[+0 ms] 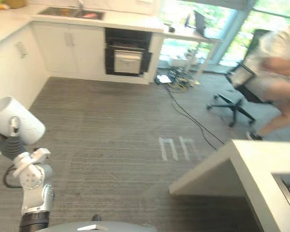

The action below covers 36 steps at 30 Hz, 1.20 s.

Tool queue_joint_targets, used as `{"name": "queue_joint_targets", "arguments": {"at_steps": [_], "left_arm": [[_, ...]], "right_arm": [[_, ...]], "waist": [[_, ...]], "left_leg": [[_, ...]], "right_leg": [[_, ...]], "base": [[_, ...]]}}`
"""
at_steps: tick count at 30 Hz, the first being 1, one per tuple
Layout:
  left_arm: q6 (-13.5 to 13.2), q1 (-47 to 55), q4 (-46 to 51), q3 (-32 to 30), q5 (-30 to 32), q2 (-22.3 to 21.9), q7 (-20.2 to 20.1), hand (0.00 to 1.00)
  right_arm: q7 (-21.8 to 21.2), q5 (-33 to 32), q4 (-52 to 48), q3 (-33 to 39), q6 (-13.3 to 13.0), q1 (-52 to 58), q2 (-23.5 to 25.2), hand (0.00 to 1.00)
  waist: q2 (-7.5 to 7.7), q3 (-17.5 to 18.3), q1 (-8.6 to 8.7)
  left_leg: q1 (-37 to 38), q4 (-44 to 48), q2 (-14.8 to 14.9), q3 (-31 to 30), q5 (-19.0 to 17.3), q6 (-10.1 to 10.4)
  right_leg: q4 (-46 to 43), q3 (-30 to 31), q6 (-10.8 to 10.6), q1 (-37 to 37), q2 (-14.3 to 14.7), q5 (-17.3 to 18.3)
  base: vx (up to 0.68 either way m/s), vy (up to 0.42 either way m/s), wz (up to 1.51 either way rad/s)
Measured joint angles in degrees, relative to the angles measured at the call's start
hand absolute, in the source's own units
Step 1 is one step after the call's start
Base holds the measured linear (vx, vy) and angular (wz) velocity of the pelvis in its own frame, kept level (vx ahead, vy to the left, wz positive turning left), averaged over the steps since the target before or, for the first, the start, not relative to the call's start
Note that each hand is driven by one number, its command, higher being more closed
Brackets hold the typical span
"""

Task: Walk over to the sink, pick up the cup, carry it to the dishwasher, place the cup inside the dishwasher, then close the dishwasher door

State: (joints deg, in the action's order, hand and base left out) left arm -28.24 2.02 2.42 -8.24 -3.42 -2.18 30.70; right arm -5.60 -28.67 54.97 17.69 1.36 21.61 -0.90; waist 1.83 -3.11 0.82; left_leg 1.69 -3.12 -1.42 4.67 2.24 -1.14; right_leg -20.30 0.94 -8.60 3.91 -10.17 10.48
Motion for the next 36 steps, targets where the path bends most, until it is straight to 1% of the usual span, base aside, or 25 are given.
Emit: {"name": "queue_joint_targets", "arguments": {"at_steps": [2,4,6,7,8,9,10,11,17,20,21,22,23,24,25,26,28,29,30,31,32,33,34,35,36], "left_arm": [[1.0,-1.2,-1.0,2.4,-0.9,0.0,-1.8,1.0],[2.2,-1.3,-1.4,4.0,-0.9,1.2,-2.5,1.0],[4.0,-0.7,-3.2,4.6,-0.9,1.7,-2.8,1.0],[4.4,-0.7,-3.6,4.6,-0.9,2.0,-3.1,1.0],[5.4,-0.7,-4.2,5.1,-0.9,2.6,-3.7,1.0],[5.8,-0.7,-4.7,5.8,-0.9,2.9,-3.8,1.0],[6.4,-0.9,-6.3,7.3,-0.9,3.4,-4.6,1.0],[7.6,-1.0,-9.9,8.3,-1.5,7.7,-6.1,1.0],[7.6,-1.0,-9.9,8.3,-2.3,7.7,-6.7,1.0],[8.0,-0.8,-9.4,8.3,-8.1,6.9,-10.4,1.0],[8.6,-0.8,-8.1,8.0,-10.3,6.2,-11.6,1.0],[9.4,-0.8,-6.4,7.9,-12.6,5.3,-13.2,1.0],[10.4,-0.5,-4.3,7.7,-15.3,3.7,-15.6,1.0],[10.8,-0.4,-3.6,7.5,-16.4,2.9,-16.7,1.0],[11.0,0.1,-2.7,7.0,-17.9,1.9,-18.3,1.0],[11.4,1.0,-1.3,6.1,-20.0,1.6,-20.1,1.0],[12.2,2.2,-0.8,6.1,-22.5,1.3,-21.9,1.0],[12.5,2.9,-0.6,6.6,-23.0,0.7,-22.4,1.0],[12.6,3.0,-0.4,6.7,-23.4,0.3,-22.4,1.0],[13.1,3.7,0.9,6.4,-23.8,-0.5,-22.4,1.0],[13.2,3.8,2.2,6.1,-23.9,-1.1,-22.5,1.0],[13.3,3.8,3.1,5.8,-23.9,-1.3,-22.7,1.0],[13.3,3.6,3.8,5.9,-23.9,-1.2,-23.6,1.0],[13.4,3.3,3.7,5.9,-23.9,-1.2,-24.1,1.0],[14.1,3.1,3.5,5.9,-23.9,-1.2,-25.2,1.0]], "right_arm": [[-0.7,0.0,0.0,-0.9,0.0,-0.1,-0.2,0.0],[-0.7,-0.1,0.3,-2.5,0.5,-0.8,-0.8,0.0],[-1.5,-0.9,1.8,-5.5,1.7,-3.5,-2.4,0.0],[-2.0,-1.3,2.0,-6.4,2.1,-4.9,-2.7,0.0],[-3.0,-1.5,2.2,-7.8,2.8,-8.0,-3.2,0.0],[-3.4,-1.5,2.2,-8.5,2.9,-9.2,-3.3,0.0],[-4.3,-2.5,2.3,-8.9,2.6,-11.3,-3.1,0.0],[-4.2,-2.4,6.7,-9.8,0.3,-17.3,-3.0,0.0],[-4.2,-2.5,6.7,-9.8,0.4,-16.5,-2.9,0.0],[-5.3,-2.7,6.7,-9.6,1.2,-16.0,-2.8,0.0],[-6.2,-3.1,6.5,-9.5,1.4,-15.7,-2.6,0.0],[-7.0,-3.7,6.1,-8.4,1.8,-15.2,-2.7,0.0],[-7.8,-5.1,5.3,-7.7,2.2,-14.5,-3.4,0.0],[-8.0,-5.8,4.5,-7.2,2.6,-13.7,-4.0,0.0],[-8.4,-6.9,4.1,-6.3,2.9,-12.9,-4.1,0.0],[-9.1,-8.2,3.6,-5.0,3.7,-11.8,-3.8,0.0],[-9.0,-9.4,3.0,-1.5,5.5,-10.5,-3.9,0.0],[-8.1,-9.1,2.8,-0.1,7.2,-9.7,-4.7,0.0],[-7.8,-9.0,2.9,0.9,7.8,-9.3,-4.8,0.0],[-7.6,-7.0,3.5,2.1,8.1,-8.5,-4.8,0.0],[-7.9,-6.1,4.7,5.1,8.6,-8.3,-4.5,0.0],[-7.9,-4.6,5.1,6.8,8.6,-8.1,-4.3,0.0],[-7.9,-3.0,6.7,9.3,8.5,-8.2,-4.2,0.0],[-7.9,-2.3,7.3,10.5,8.3,-8.2,-4.0,0.0],[-7.8,-2.4,9.0,12.1,7.6,-8.3,-3.7,0.0]], "waist": [[0.09,0.4,0.32],[1.43,1.3,-0.12],[1.32,2.9,-1.27],[1.43,3.2,-1.3],[2.01,3.6,-1.3],[1.78,3.5,-1.22],[0.95,3.0,-0.86],[1.43,-0.2,0.04],[1.54,-0.3,0.19],[1.66,-1.2,-0.32],[1.76,-1.4,-0.22],[1.42,-2.0,-0.32],[-0.21,-3.0,-0.3],[-0.73,-3.3,-0.27],[-1.13,-3.5,-0.3],[-0.85,-3.3,-0.1],[-1.13,-3.5,0.23],[-0.88,-3.2,0.16],[-1.45,-3.3,-0.01],[-3.12,-3.3,-0.27],[-4.31,-3.4,-0.26],[-4.75,-3.2,-0.28],[-5.07,-3.0,-0.34],[-4.98,-3.0,-0.43],[-4.31,-2.5,-0.72]], "left_leg": [[0.6,-0.2,-0.3,1.2,0.0,0.0],[2.0,-1.8,-0.5,2.8,1.6,0.0],[1.7,-1.8,0.4,2.6,2.4,0.8],[1.1,-1.8,0.6,2.8,2.6,1.1],[0.2,-1.8,0.9,3.3,3.0,1.7],[-0.1,-1.8,1.0,3.4,3.3,1.9],[-0.1,-1.8,1.5,3.3,3.7,2.5],[1.4,-1.9,2.4,3.1,3.5,3.3],[1.7,-1.6,2.6,3.8,3.6,3.3],[3.0,-0.9,3.2,5.3,3.5,3.3],[1.5,2.1,3.6,5.7,2.3,3.2],[-0.5,6.9,4.6,6.9,0.1,3.2],[-2.5,11.4,6.4,8.6,-2.3,3.4],[-2.7,12.6,7.3,9.2,-3.0,3.7],[-3.0,14.3,8.4,10.1,-4.1,4.6],[-4.0,16.9,9.8,11.7,-4.8,5.4],[-4.7,18.0,11.1,14.1,-5.1,6.0],[-4.8,17.4,11.1,15.3,-4.5,5.9],[-4.8,17.2,11.0,15.5,-4.1,5.8],[-5.8,18.3,10.9,15.1,-3.9,5.8],[-7.3,20.3,10.5,13.7,-4.5,5.2],[-8.5,22.3,10.0,12.5,-5.5,4.5],[-10.4,25.9,9.3,10.8,-7.4,3.6],[-11.3,27.5,8.9,9.9,-8.5,3.3],[-12.6,30.0,7.7,9.1,-10.7,2.6]], "right_leg": [[1.6,-0.4,0.2,-0.1,0.4,-0.5],[3.7,-2.2,1.0,-0.8,0.0,-3.3],[7.0,-2.7,1.6,0.2,1.0,-2.3],[8.1,-2.9,1.9,0.4,1.2,-2.1],[10.8,-3.2,2.3,0.5,1.6,-1.8],[11.8,-3.3,2.4,0.6,1.8,-1.8],[13.4,-3.4,2.5,1.5,2.6,-1.7],[18.1,-4.1,3.2,4.9,3.5,-3.2],[18.4,-4.1,3.4,5.6,3.7,-3.6],[19.1,-3.3,3.7,7.2,3.8,-4.2],[18.9,-3.5,3.8,7.2,3.7,-4.3],[18.6,-3.5,3.9,7.3,4.0,-4.3],[17.7,-4.3,4.4,7.8,5.0,-3.3],[16.3,-5.7,4.2,7.7,5.4,-2.5],[12.3,-7.3,4.2,6.7,5.4,-0.6],[6.2,-8.1,5.1,4.8,5.2,3.1],[1.5,-8.8,5.8,1.9,4.6,6.2],[-1.6,-8.5,5.8,-0.1,3.8,7.7],[-2.9,-8.3,5.9,-0.8,3.5,8.3],[-4.5,-8.0,5.6,-2.2,3.1,9.2],[-5.7,-8.1,5.5,-3.1,2.8,9.9],[-6.9,-8.1,5.2,-3.8,2.3,10.7],[-8.2,-8.8,4.6,-4.0,1.7,11.9],[-8.8,-9.4,4.2,-4.0,1.2,12.6],[-9.7,-10.4,3.3,-4.1,-0.3,13.9]], "base": [[0.11,-0.057,1.31],[0.08,-0.125,0.7],[0.13,-0.221,0.03],[0.1,-0.241,-0.28],[0.01,-0.158,-0.23],[0.0,-0.188,-0.16],[-0.01,-0.109,-0.03],[0.0,-0.072,0.01],[0.0,-0.001,-0.01],[-0.03,-0.009,-0.13],[-0.09,-0.011,-0.05],[-0.12,-0.025,0.02],[-0.13,-0.039,-0.01],[-0.13,-0.081,-0.03],[-0.09,-0.13,-0.06],[-0.06,-0.132,-0.01],[-0.11,-0.119,0.18],[-0.12,-0.115,0.13],[-0.07,-0.099,-0.01],[-0.03,-0.043,-0.02],[0.0,0.0,0.0],[0.05,0.044,0.19],[0.05,0.043,0.27],[0.12,0.09,0.44],[0.17,0.139,0.47]]}}
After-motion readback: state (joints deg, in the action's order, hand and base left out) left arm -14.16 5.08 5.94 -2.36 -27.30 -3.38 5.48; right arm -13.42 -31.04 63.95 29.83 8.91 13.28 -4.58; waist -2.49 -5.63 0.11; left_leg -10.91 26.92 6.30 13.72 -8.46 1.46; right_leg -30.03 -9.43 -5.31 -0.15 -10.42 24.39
